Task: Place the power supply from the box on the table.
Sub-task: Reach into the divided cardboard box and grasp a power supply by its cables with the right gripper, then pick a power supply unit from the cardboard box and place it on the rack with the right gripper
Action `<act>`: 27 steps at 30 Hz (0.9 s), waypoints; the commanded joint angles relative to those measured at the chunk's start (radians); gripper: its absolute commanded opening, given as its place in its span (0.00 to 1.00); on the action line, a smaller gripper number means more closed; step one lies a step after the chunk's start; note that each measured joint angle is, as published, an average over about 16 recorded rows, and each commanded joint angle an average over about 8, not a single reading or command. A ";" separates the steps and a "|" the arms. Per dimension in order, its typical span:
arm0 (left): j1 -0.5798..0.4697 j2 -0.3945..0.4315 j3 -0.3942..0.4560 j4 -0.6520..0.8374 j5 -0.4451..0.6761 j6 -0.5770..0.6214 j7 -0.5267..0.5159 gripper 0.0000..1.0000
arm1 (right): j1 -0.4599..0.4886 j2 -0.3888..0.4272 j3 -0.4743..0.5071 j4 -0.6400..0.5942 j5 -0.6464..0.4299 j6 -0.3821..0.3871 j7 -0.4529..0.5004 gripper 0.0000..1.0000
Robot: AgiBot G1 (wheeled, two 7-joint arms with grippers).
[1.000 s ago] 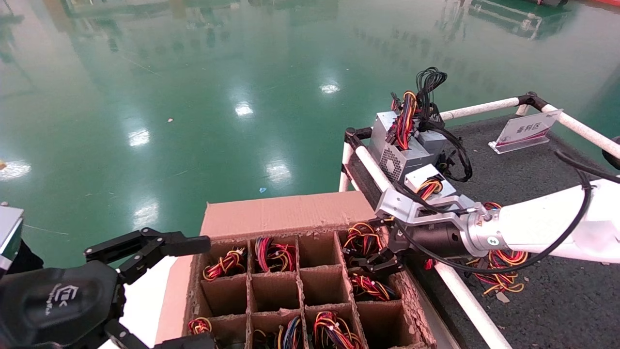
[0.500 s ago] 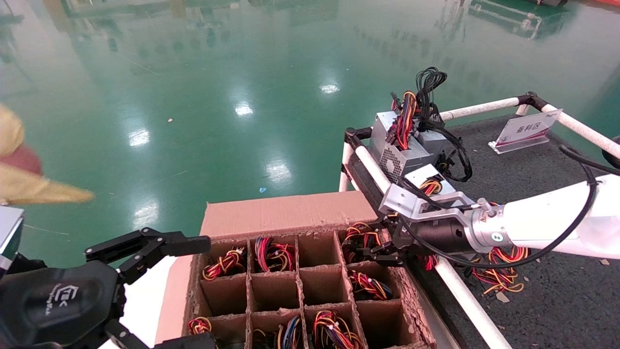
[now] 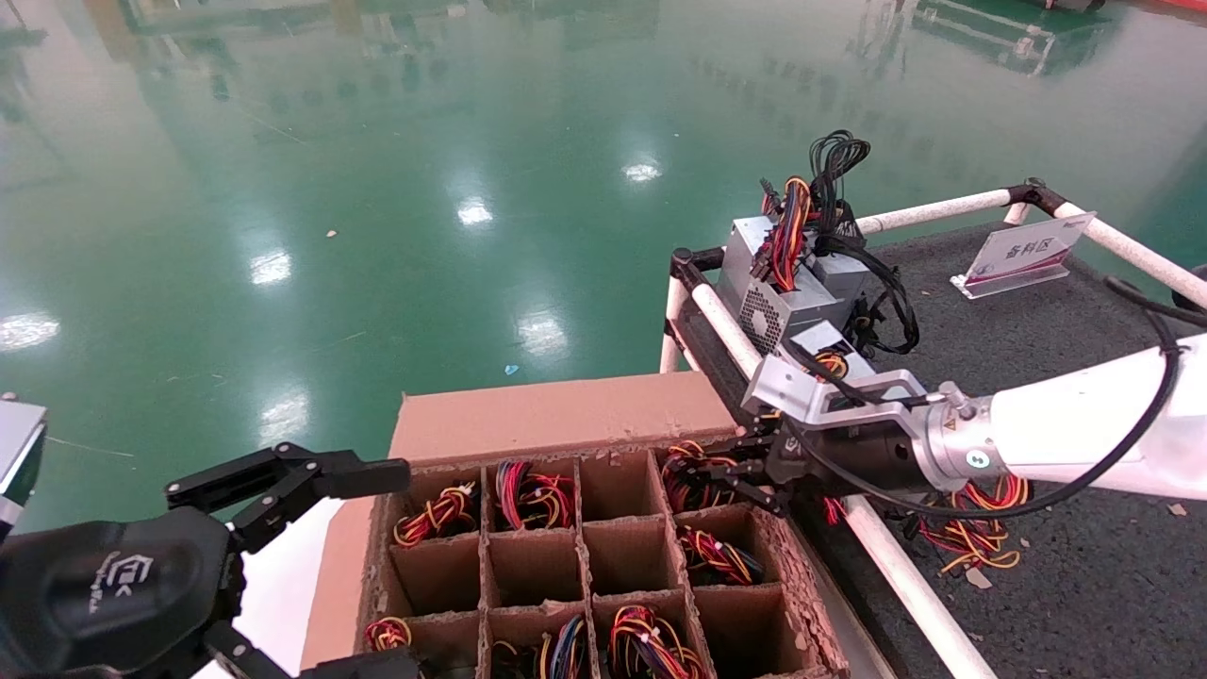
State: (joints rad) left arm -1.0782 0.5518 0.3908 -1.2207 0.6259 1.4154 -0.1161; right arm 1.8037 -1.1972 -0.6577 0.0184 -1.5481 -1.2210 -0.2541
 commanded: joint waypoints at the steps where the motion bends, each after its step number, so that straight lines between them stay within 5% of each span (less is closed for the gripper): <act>1: 0.000 0.000 0.000 0.000 0.000 0.000 0.000 1.00 | 0.002 0.002 0.001 -0.001 0.001 -0.004 -0.001 0.00; 12: 0.000 0.000 0.000 0.000 0.000 0.000 0.000 1.00 | 0.030 0.012 0.024 -0.008 0.035 -0.050 0.023 0.00; 27: 0.000 0.000 0.000 0.000 0.000 0.000 0.000 1.00 | 0.202 0.098 0.089 -0.027 0.128 -0.248 0.168 0.00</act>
State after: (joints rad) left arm -1.0782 0.5518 0.3908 -1.2207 0.6259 1.4154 -0.1161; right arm 2.0080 -1.0987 -0.5684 -0.0087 -1.4191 -1.4611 -0.0834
